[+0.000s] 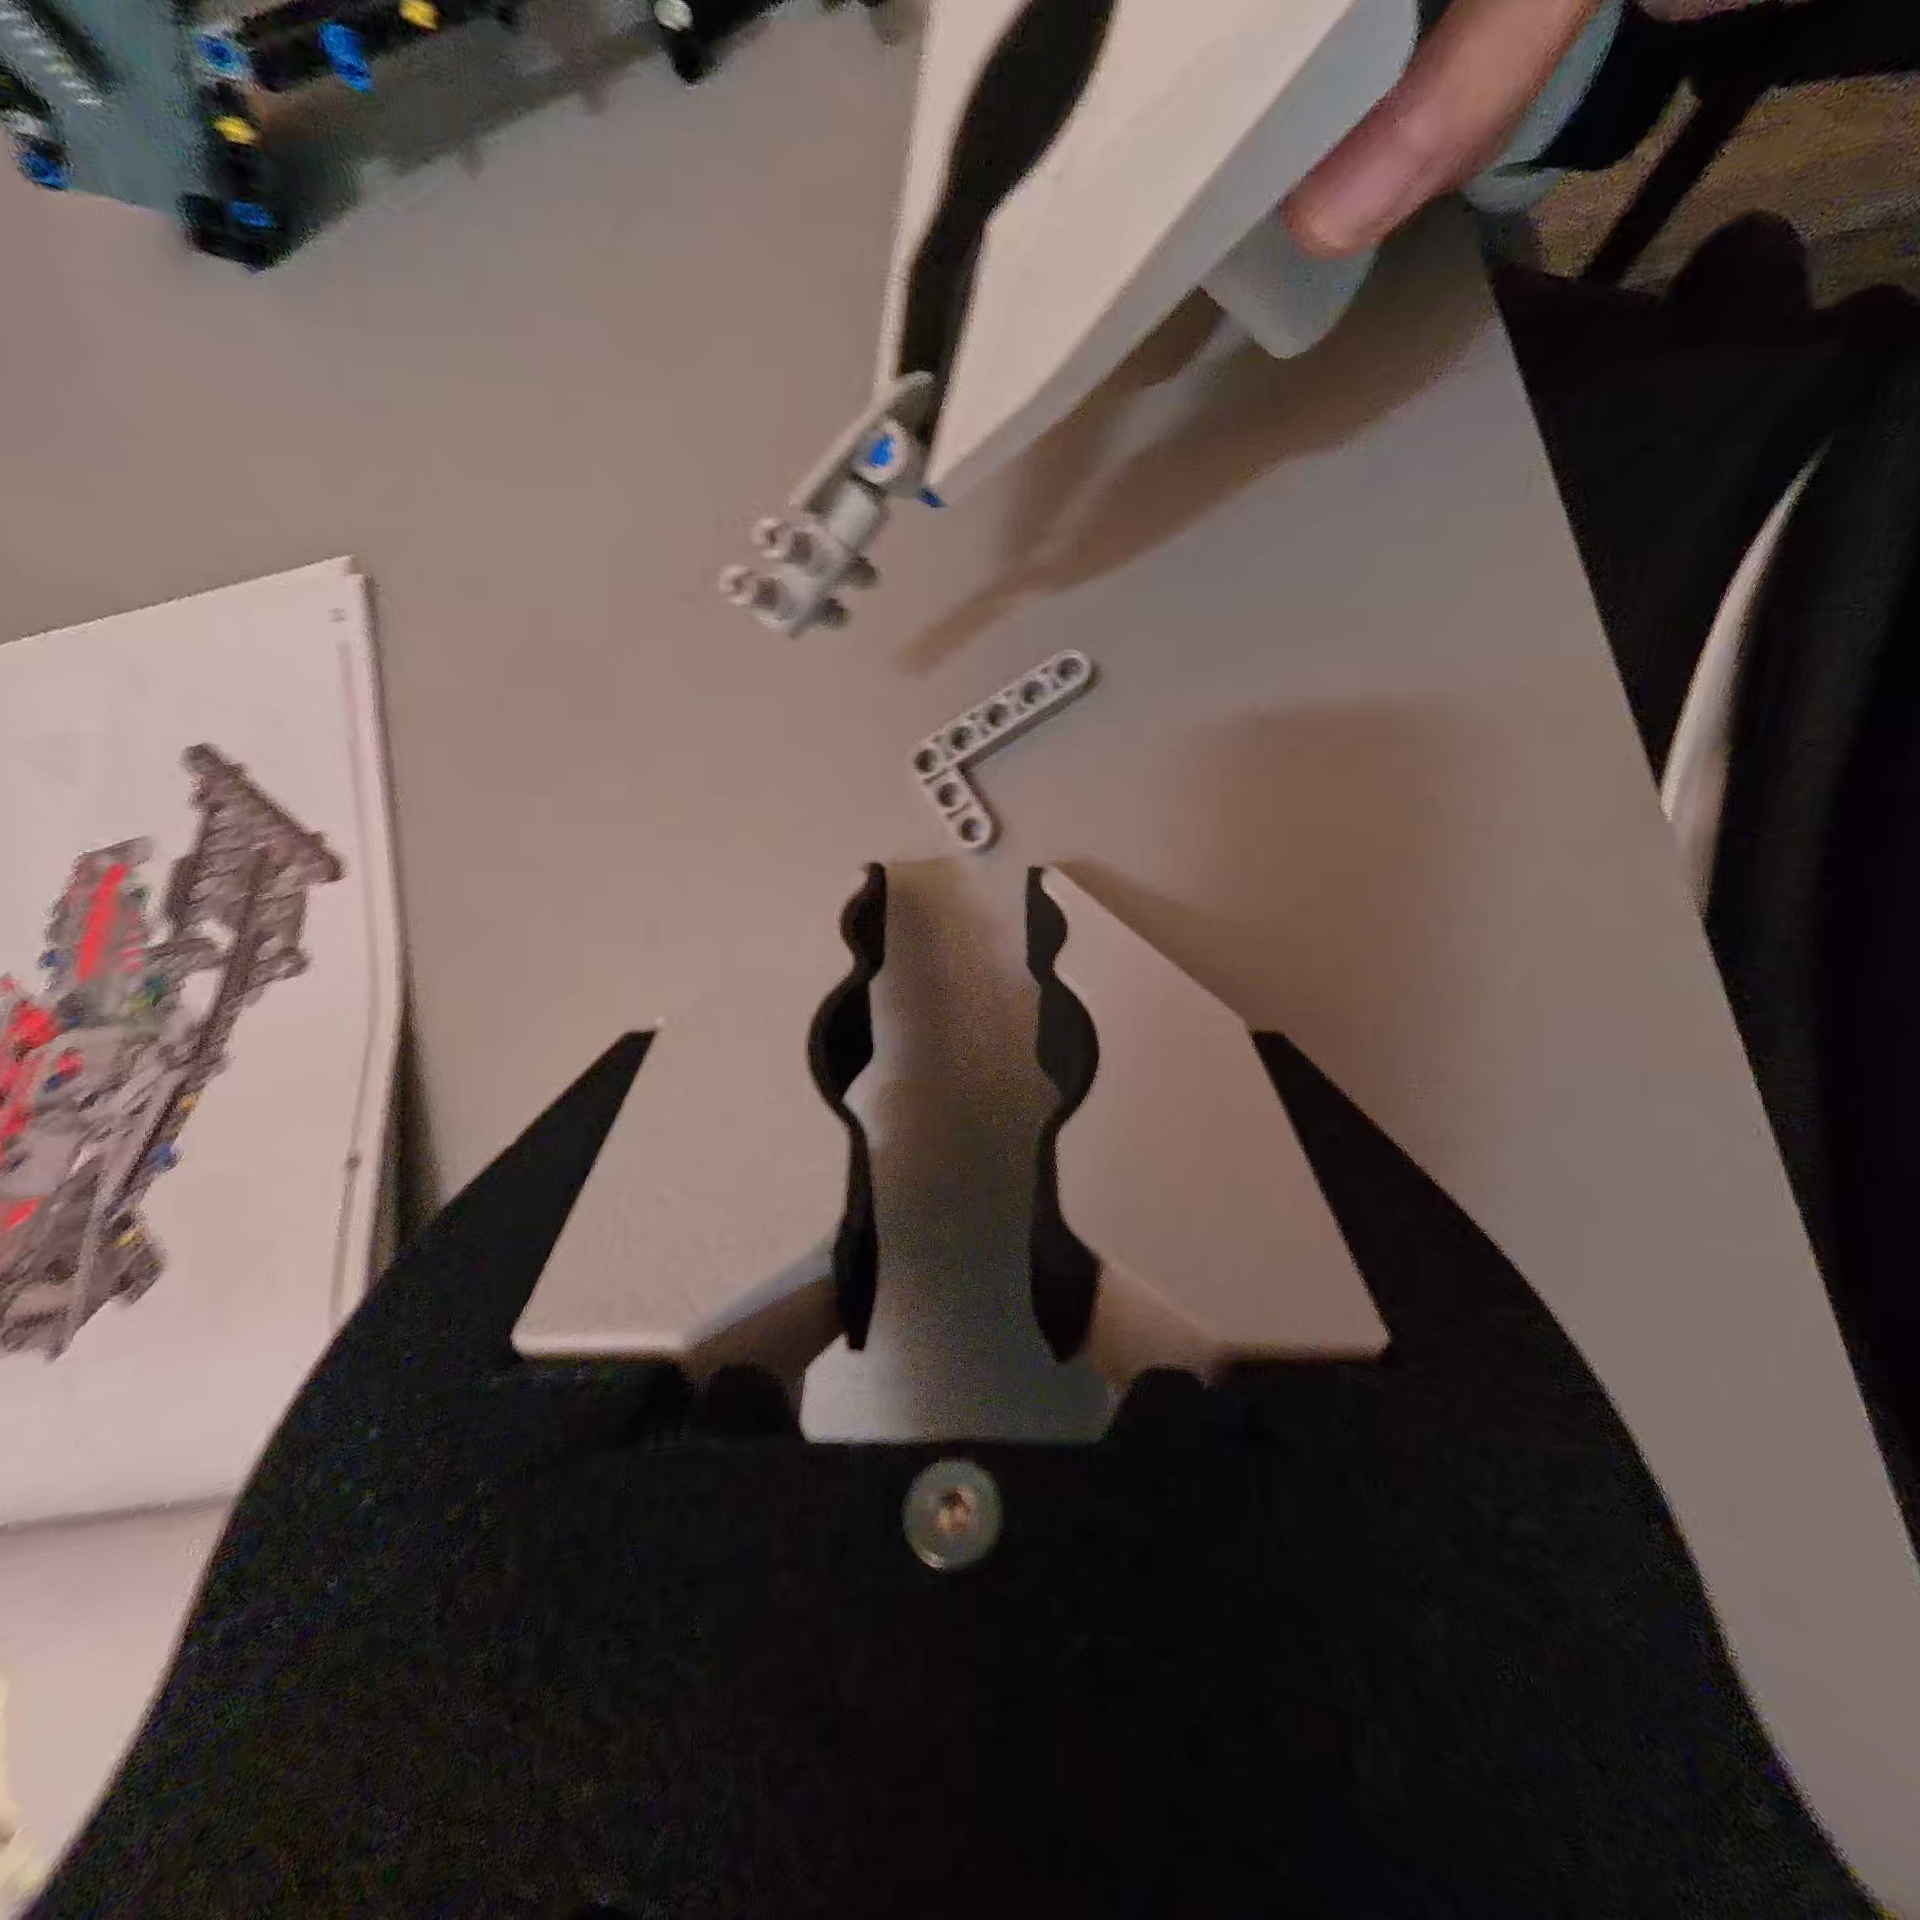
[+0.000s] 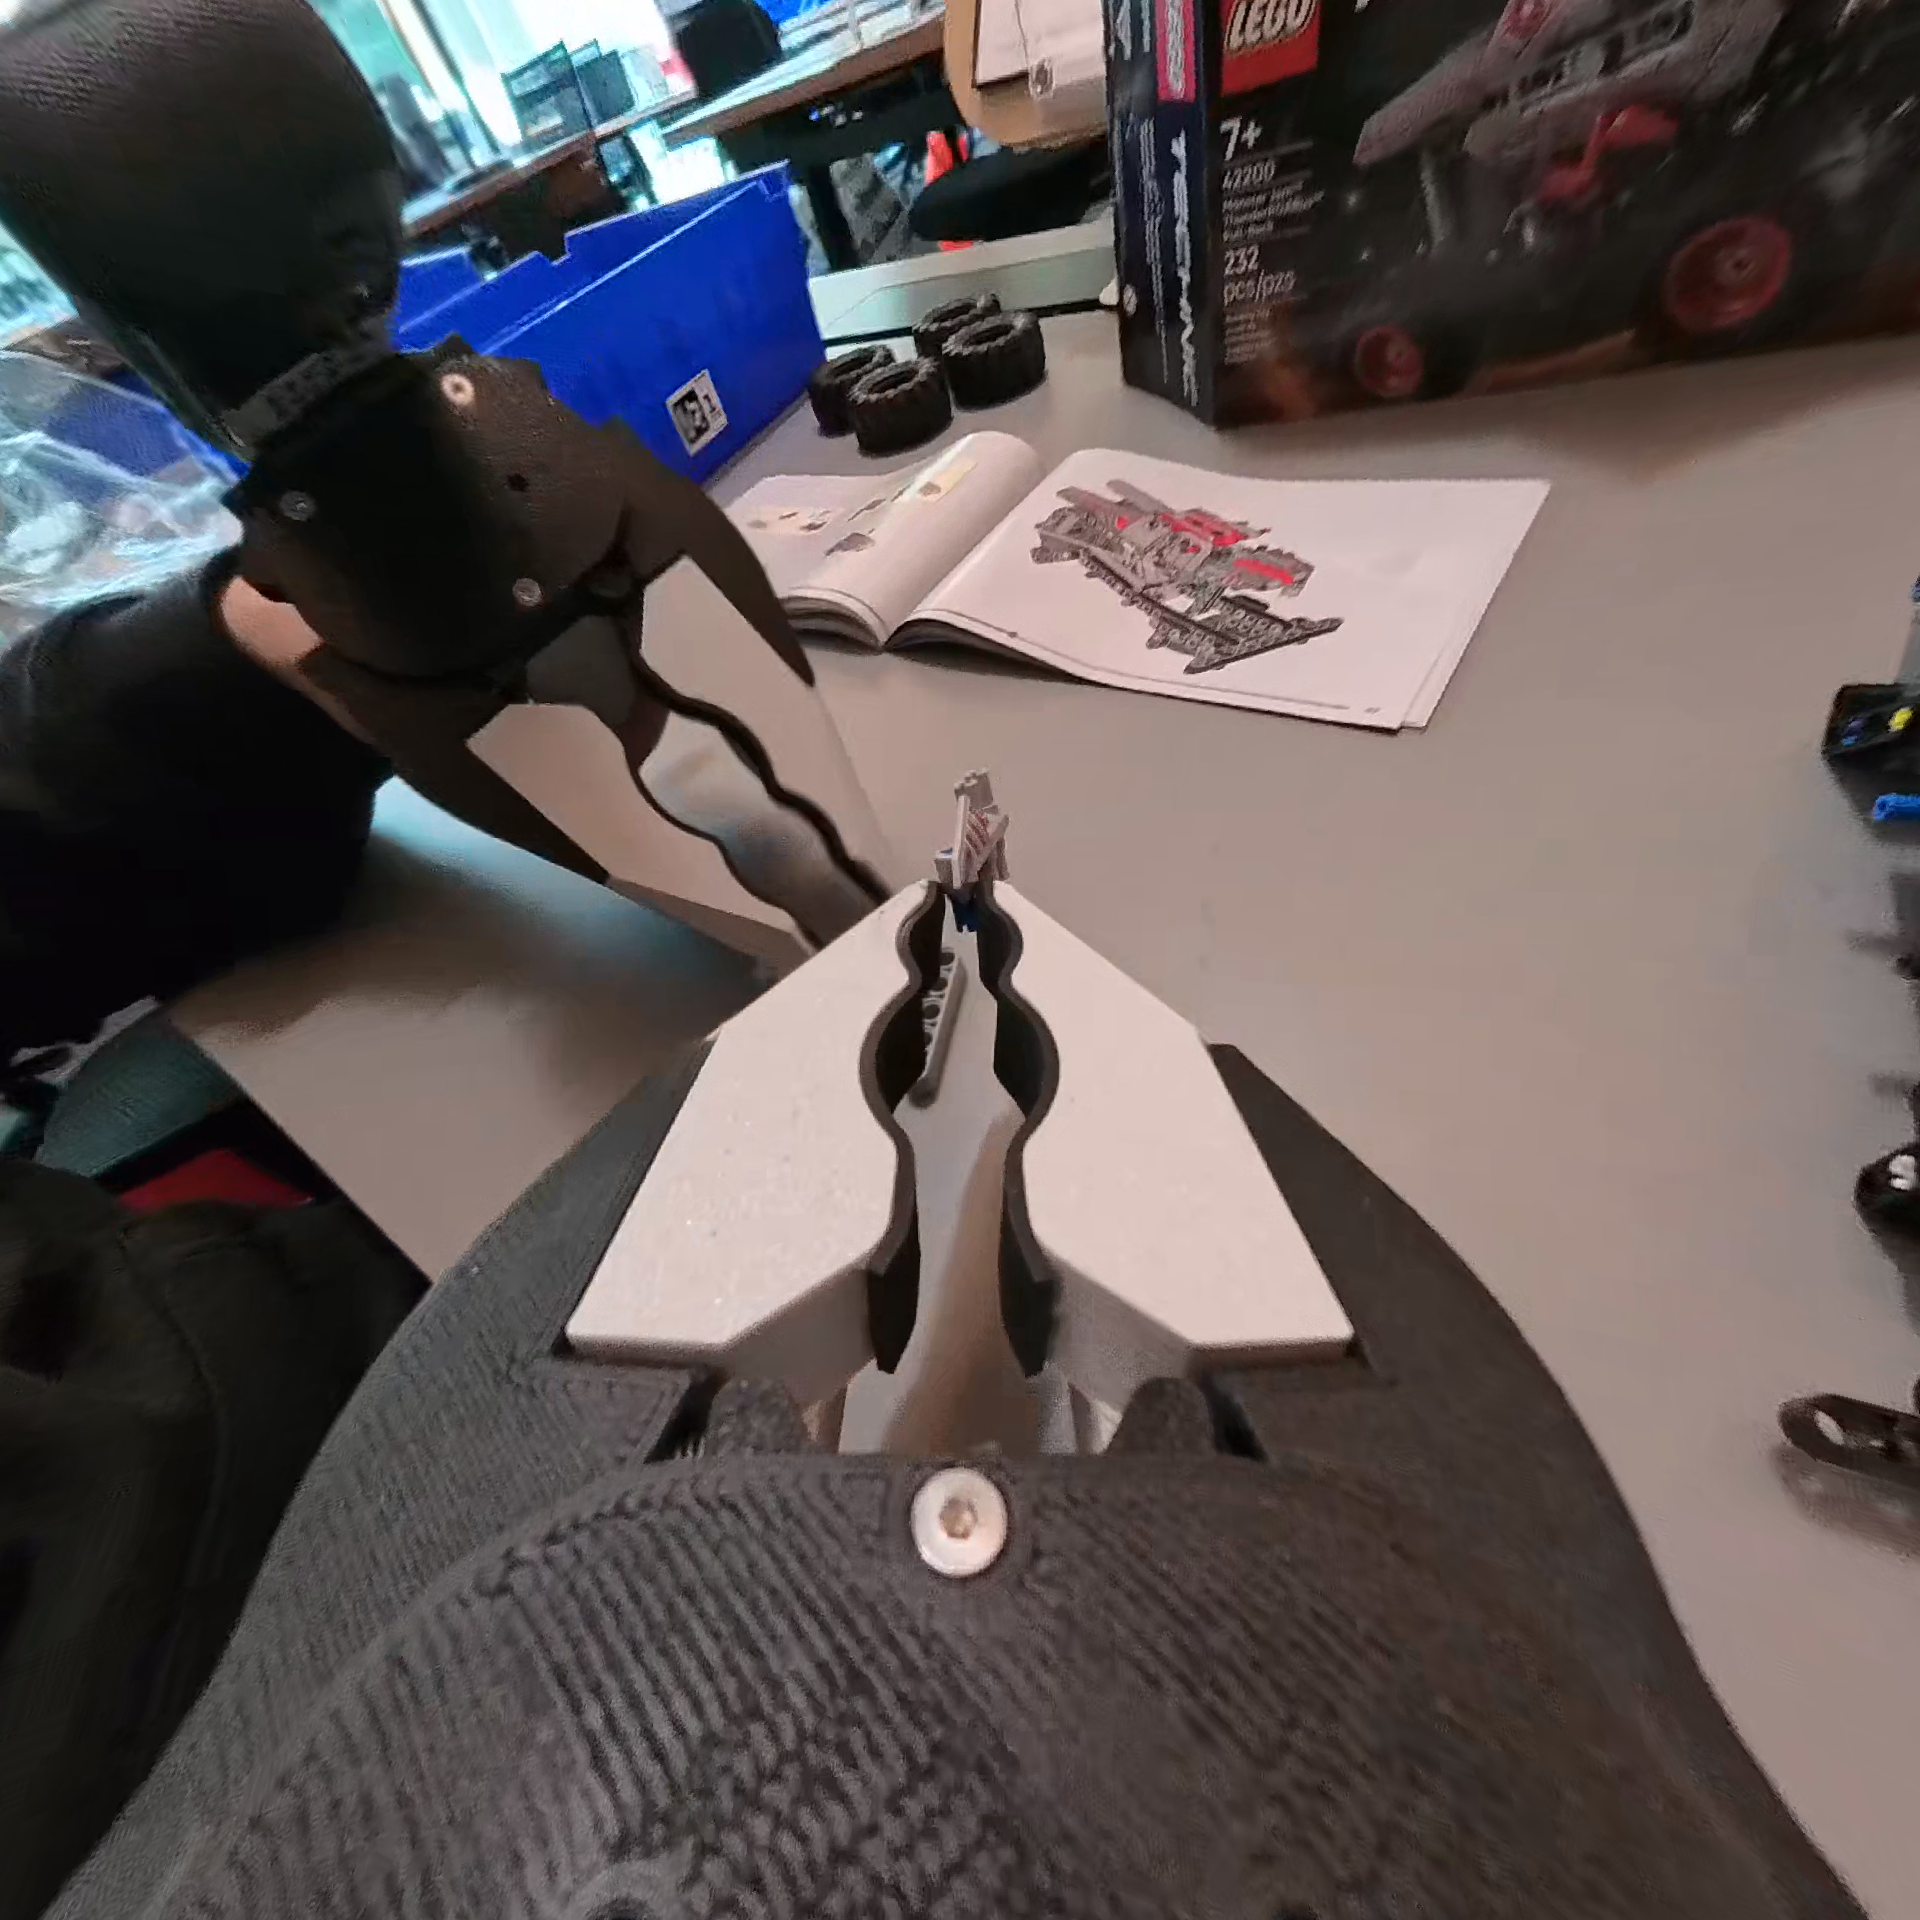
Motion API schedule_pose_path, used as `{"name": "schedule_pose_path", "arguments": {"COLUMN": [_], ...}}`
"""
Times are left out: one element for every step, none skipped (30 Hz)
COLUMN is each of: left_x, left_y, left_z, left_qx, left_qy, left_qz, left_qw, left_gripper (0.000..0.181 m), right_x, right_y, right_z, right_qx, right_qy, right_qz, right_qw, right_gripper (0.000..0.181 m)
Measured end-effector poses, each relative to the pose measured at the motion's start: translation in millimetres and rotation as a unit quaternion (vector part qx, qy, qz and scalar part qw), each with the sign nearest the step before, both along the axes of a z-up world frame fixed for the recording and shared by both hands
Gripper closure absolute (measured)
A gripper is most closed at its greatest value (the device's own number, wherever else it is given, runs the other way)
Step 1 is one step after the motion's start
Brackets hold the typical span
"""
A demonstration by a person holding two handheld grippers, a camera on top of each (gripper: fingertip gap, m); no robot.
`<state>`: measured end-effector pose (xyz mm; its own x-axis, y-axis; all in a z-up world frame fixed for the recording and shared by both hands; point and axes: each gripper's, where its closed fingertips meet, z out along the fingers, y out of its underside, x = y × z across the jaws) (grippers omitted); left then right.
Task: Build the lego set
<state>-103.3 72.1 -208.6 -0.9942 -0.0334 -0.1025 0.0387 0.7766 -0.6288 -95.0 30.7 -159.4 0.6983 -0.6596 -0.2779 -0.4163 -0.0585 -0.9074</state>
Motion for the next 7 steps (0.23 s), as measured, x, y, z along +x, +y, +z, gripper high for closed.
{"name": "schedule_pose_path", "arguments": {"left_x": [6, 11, 12, 12, 13, 13, 9], "left_y": [2, 1, -2, -4, -7, -11, -14], "left_z": [7, 17, 27, 35, 40, 42, 42], "left_qx": [-0.011, -0.033, -0.057, -0.077, -0.090, -0.098, -0.104], "left_qy": [-0.011, -0.020, -0.021, -0.017, -0.012, -0.003, 0.013], "left_qz": [0.010, 0.013, 0.004, -0.014, -0.033, -0.055, -0.085], "left_qw": [1.000, 0.999, 0.998, 0.997, 0.995, 0.994, 0.991], "left_gripper": [0.154, 0.152, 0.152, 0.152, 0.152, 0.152, 0.153], "right_x": [-1, -2, -3, -6, -7, -7, -6], "right_y": [1, 2, 2, 4, 5, 4, 3], "right_z": [-1, 0, 1, 2, 4, 6, 5], "right_qx": [0.005, 0.017, 0.032, 0.051, 0.070, 0.084, 0.086], "right_qy": [0.008, 0.015, 0.024, 0.035, 0.042, 0.045, 0.048], "right_qz": [0.010, 0.016, 0.023, 0.035, 0.046, 0.045, 0.041], "right_qw": [1.000, 1.000, 0.999, 0.997, 0.996, 0.994, 0.994], "right_gripper": [0.177, 0.177, 0.177, 0.177, 0.177, 0.177, 0.177]}}
